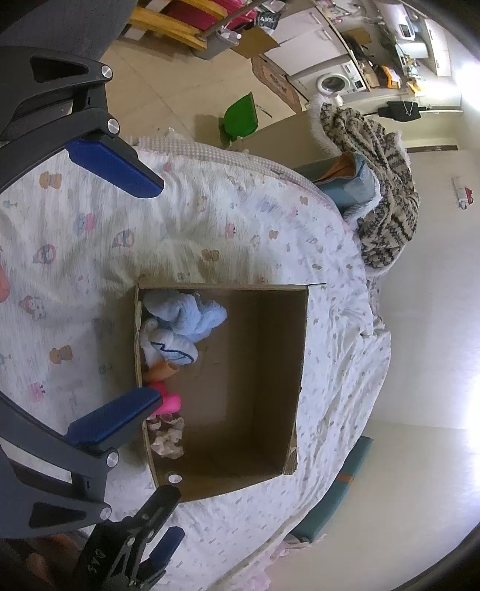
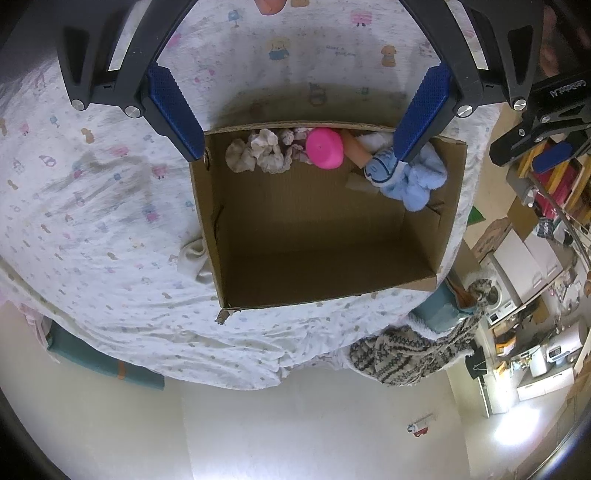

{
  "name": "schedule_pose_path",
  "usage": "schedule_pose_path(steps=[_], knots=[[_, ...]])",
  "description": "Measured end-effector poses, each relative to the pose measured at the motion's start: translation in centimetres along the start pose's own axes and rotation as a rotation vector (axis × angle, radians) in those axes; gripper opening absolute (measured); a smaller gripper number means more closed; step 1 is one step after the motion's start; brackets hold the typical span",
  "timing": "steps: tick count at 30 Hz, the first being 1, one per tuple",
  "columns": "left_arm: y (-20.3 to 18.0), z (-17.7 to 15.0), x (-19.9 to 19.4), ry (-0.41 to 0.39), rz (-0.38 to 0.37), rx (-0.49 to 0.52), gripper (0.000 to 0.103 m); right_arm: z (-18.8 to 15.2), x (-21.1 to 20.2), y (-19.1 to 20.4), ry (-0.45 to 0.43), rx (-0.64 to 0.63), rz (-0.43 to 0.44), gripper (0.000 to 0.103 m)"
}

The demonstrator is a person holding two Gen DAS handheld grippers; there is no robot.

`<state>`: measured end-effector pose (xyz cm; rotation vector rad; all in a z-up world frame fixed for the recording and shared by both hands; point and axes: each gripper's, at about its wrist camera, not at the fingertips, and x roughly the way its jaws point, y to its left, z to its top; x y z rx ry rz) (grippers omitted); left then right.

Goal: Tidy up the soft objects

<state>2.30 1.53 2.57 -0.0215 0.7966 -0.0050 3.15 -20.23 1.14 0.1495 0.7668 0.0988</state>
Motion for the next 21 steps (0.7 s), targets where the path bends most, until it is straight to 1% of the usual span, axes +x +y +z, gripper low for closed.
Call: schedule_pose_path(steps=[14, 21], knots=[[-0.01, -0.04, -0.11, -0.005, -0.002, 0.000, 0.102, 0.03, 0.14, 0.13, 0.002, -0.004, 0.001, 0.103], [0.03, 0.19, -0.10, 0.004, -0.007, -0.022, 0.102, -0.01, 0.19, 0.19, 0.003, -0.009, 0.001, 0.103]])
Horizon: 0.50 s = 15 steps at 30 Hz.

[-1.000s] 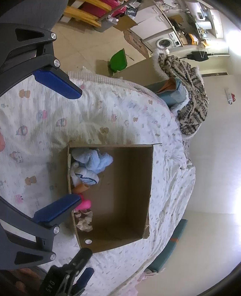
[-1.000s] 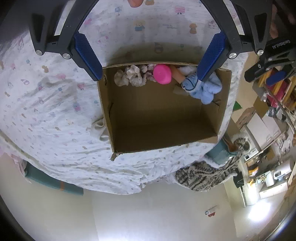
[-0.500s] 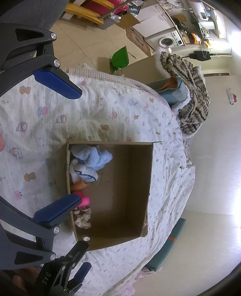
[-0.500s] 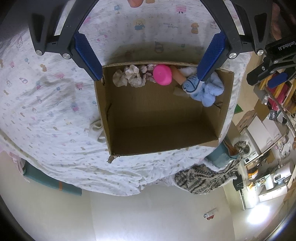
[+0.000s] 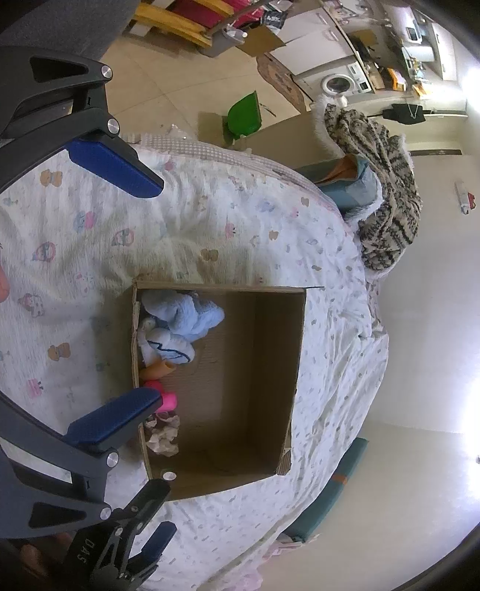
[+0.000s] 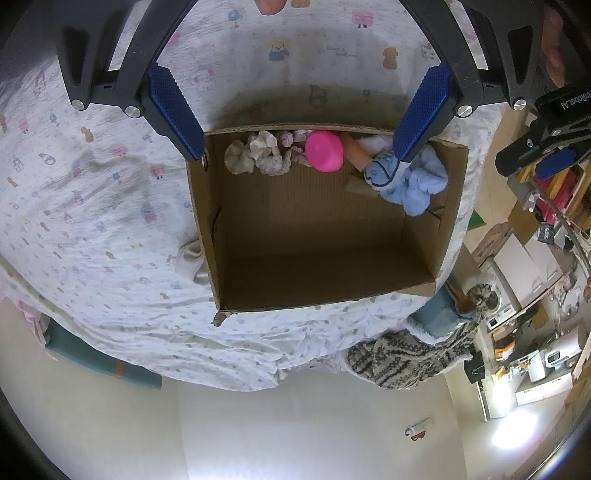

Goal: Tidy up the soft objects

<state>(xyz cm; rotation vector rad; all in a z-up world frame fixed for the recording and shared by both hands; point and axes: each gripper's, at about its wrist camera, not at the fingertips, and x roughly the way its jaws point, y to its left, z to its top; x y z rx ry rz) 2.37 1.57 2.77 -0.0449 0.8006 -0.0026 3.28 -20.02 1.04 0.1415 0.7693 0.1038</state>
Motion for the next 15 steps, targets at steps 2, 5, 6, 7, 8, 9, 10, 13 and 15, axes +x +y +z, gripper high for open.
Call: schedule_pose_path(steps=[2, 5, 6, 7, 8, 9, 10, 13, 15], knots=[[0.00, 0.00, 0.02, 0.000, -0.001, -0.001, 0.102, 0.00, 0.03, 0.01, 0.001, 0.001, -0.001, 0.103], [-0.01, 0.00, 0.02, 0.001, -0.001, 0.000, 0.102, -0.01, 0.00, 0.01, 0.003, 0.002, 0.000, 0.103], [-0.05, 0.02, 0.06, 0.002, -0.001, 0.002, 0.102, -0.03, 0.01, 0.03, 0.003, 0.002, -0.001, 0.103], [-0.10, -0.01, 0.10, 0.003, -0.002, 0.004, 0.102, -0.02, 0.01, 0.03, 0.002, 0.003, 0.001, 0.103], [-0.13, -0.03, 0.14, 0.004, -0.003, 0.006, 0.102, -0.01, 0.00, 0.02, 0.001, 0.004, 0.005, 0.103], [-0.18, -0.08, 0.17, 0.003, -0.003, 0.008, 0.102, -0.02, 0.05, 0.05, 0.001, 0.004, 0.005, 0.103], [-0.20, -0.12, 0.19, 0.003, -0.003, 0.010, 0.102, -0.08, 0.13, 0.07, 0.001, 0.004, 0.004, 0.103], [-0.23, -0.18, 0.19, 0.003, -0.003, 0.009, 0.102, -0.07, 0.10, 0.06, 0.003, 0.005, 0.006, 0.103], [-0.23, -0.16, 0.18, 0.000, -0.006, 0.008, 0.102, -0.07, 0.08, 0.07, 0.002, 0.003, 0.004, 0.103]])
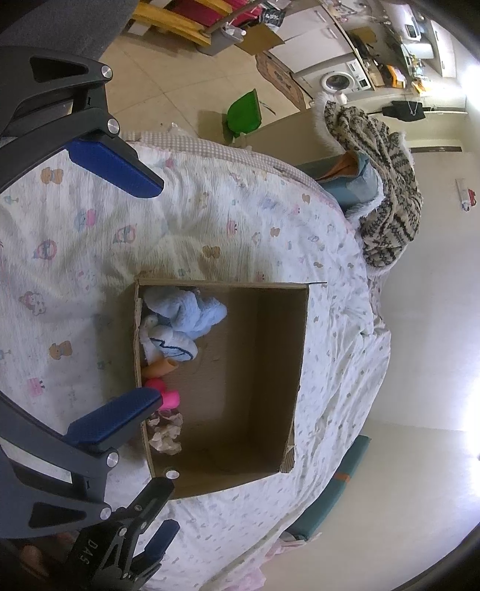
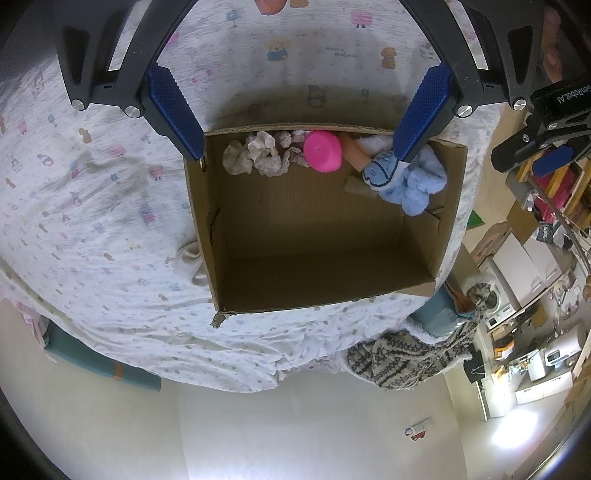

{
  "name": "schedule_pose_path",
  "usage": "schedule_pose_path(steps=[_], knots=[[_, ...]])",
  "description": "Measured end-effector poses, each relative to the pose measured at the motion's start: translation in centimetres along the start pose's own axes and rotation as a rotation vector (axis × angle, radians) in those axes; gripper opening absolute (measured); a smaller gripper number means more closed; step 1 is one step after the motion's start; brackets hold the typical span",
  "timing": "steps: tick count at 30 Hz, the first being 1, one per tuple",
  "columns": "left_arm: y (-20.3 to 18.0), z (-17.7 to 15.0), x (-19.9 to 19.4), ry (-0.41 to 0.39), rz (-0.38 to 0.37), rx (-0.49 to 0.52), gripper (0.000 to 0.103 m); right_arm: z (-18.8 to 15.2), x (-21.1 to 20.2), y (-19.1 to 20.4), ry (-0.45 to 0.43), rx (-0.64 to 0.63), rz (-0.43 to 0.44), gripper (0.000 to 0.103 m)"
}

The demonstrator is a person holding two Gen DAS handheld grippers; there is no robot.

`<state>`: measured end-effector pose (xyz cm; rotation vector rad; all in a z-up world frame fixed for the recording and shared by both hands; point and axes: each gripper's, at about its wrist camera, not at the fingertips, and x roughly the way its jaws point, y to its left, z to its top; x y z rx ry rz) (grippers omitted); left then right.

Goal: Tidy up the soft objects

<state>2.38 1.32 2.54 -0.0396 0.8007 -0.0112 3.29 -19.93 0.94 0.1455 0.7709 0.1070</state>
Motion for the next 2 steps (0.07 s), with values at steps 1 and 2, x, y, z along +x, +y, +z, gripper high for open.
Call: schedule_pose_path(steps=[1, 2], knots=[[-0.05, -0.03, 0.03, 0.000, -0.001, -0.001, 0.102, 0.02, -0.01, -0.01, 0.000, 0.001, 0.001, 0.103], [-0.04, -0.03, 0.03, 0.001, 0.000, 0.001, 0.102, 0.03, -0.01, -0.02, 0.000, 0.002, 0.002, 0.103]])
